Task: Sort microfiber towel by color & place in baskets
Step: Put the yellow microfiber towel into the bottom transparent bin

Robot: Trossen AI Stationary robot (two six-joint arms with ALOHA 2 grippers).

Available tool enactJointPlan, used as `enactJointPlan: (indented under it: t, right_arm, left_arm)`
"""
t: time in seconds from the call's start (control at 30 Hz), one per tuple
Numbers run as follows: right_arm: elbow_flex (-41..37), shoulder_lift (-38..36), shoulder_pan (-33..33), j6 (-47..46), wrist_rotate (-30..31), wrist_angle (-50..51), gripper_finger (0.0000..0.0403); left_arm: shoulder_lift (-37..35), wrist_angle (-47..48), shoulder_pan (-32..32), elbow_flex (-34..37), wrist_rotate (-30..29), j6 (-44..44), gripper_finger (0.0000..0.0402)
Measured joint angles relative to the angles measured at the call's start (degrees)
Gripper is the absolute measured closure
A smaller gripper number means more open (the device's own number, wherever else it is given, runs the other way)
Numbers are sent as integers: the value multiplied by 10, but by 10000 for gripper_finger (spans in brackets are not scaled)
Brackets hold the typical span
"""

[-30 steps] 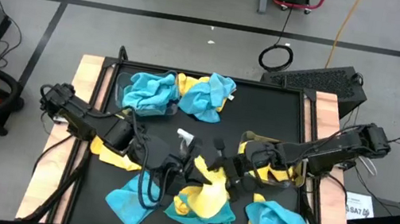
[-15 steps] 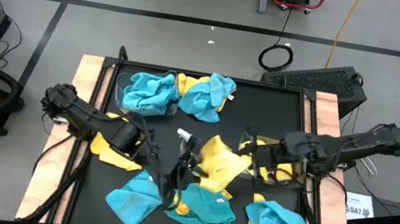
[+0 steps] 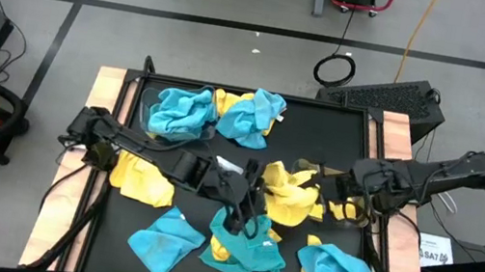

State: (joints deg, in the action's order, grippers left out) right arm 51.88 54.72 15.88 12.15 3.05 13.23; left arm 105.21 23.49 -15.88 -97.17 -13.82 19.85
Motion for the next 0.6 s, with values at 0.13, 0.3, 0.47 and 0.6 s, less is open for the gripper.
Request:
enactJointPlan:
  t: [0.13,0.3,0.47,0.6]
  right_arm:
    - [0,-25,0,-18,1,86,403]
    - [0,-62,-1,-50,52,215,403]
    - [0,-97,-1,-103,129,324,403]
    - [0,-123,-1,-135,173,376,403]
  left_arm:
    - [-2,-18,-2,-1,0,2,171]
    - [-21,-11,-12,-5,0,3,171]
    - [-31,27,-26,-5,0,-1,171]
    - [-38,46,-40,-5,0,-1,171]
